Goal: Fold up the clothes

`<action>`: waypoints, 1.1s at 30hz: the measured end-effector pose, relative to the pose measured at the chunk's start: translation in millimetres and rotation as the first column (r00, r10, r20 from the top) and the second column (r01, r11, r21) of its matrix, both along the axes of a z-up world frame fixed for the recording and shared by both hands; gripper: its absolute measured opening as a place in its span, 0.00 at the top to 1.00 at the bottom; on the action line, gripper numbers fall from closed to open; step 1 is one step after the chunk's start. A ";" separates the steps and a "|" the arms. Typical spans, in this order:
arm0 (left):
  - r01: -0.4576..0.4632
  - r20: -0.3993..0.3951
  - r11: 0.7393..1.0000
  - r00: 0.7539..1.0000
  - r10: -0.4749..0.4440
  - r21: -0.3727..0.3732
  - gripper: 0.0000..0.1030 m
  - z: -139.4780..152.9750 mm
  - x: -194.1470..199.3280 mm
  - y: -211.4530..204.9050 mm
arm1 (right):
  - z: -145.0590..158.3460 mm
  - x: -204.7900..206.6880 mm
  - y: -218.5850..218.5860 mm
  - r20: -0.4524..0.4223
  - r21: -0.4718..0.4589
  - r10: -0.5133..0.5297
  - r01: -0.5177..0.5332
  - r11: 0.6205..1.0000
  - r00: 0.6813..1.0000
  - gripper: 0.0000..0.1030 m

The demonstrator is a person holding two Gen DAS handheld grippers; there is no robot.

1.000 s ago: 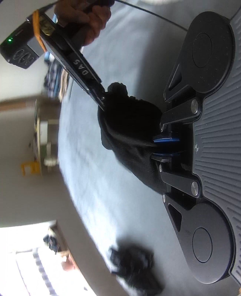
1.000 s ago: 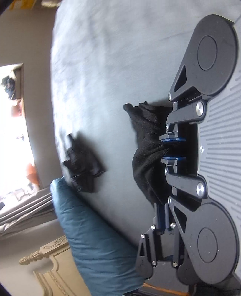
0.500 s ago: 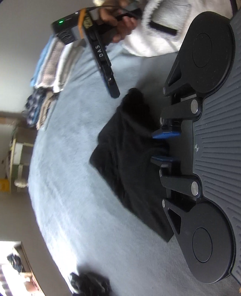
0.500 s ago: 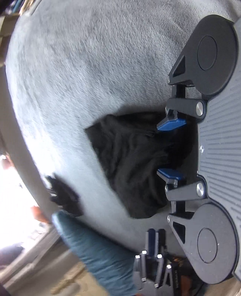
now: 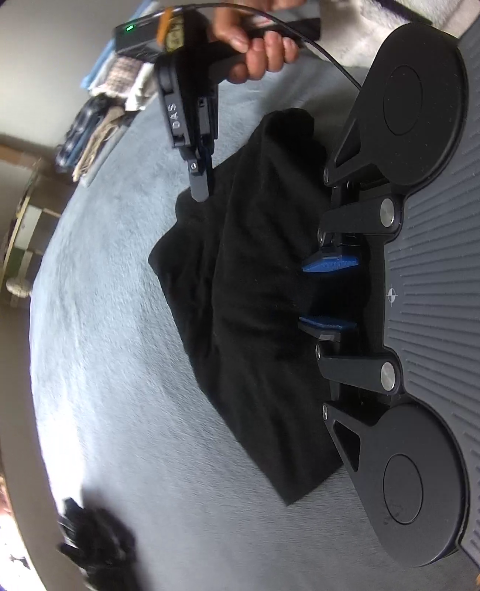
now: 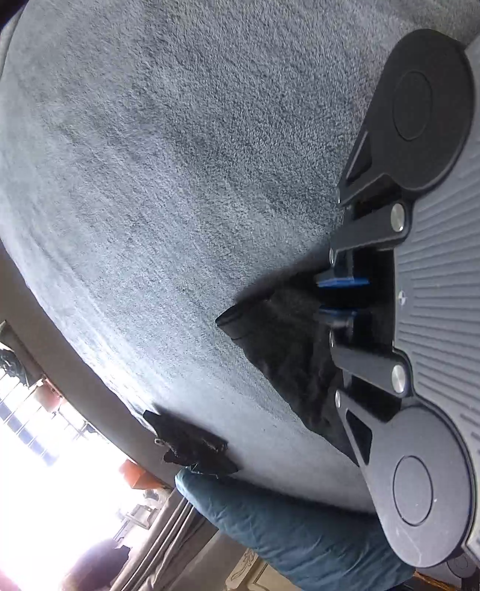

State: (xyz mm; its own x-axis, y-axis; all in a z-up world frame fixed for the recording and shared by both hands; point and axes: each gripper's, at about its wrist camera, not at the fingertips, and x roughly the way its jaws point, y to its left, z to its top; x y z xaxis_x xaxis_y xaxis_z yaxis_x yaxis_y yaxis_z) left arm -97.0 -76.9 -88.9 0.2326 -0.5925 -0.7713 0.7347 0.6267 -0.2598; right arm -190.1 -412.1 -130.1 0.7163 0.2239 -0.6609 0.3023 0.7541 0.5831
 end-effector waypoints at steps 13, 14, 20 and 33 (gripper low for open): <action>-0.129 -0.154 0.972 0.983 0.100 -0.195 0.75 17.9 26.7 46.3 | 46.2 -12.0 108.2 0.199 -0.198 0.450 -0.414 0.888 0.870 0.96; -0.130 -0.162 0.968 0.982 0.096 -0.216 0.75 21.3 27.2 48.9 | 45.8 -12.5 120.4 0.189 -0.229 0.492 -0.449 0.864 0.850 0.96; -0.060 -0.183 0.965 0.983 0.013 -0.255 0.70 27.6 19.1 41.1 | 36.0 -18.9 167.4 0.081 -0.330 0.611 -0.557 0.762 0.788 0.96; -0.037 -0.158 0.988 0.987 0.013 -0.151 0.70 9.2 12.8 13.8 | 75.8 -67.7 100.2 0.126 -0.287 0.514 -0.465 0.837 0.848 0.65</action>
State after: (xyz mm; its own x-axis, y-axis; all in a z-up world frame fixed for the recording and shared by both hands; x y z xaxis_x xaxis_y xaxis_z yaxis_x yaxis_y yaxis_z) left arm -84.2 -63.1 -79.8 0.1330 -0.7018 -0.6998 0.6623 0.5882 -0.4640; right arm -257.8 -311.9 -54.2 0.6709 0.4339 -0.6014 -0.2422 0.8947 0.3753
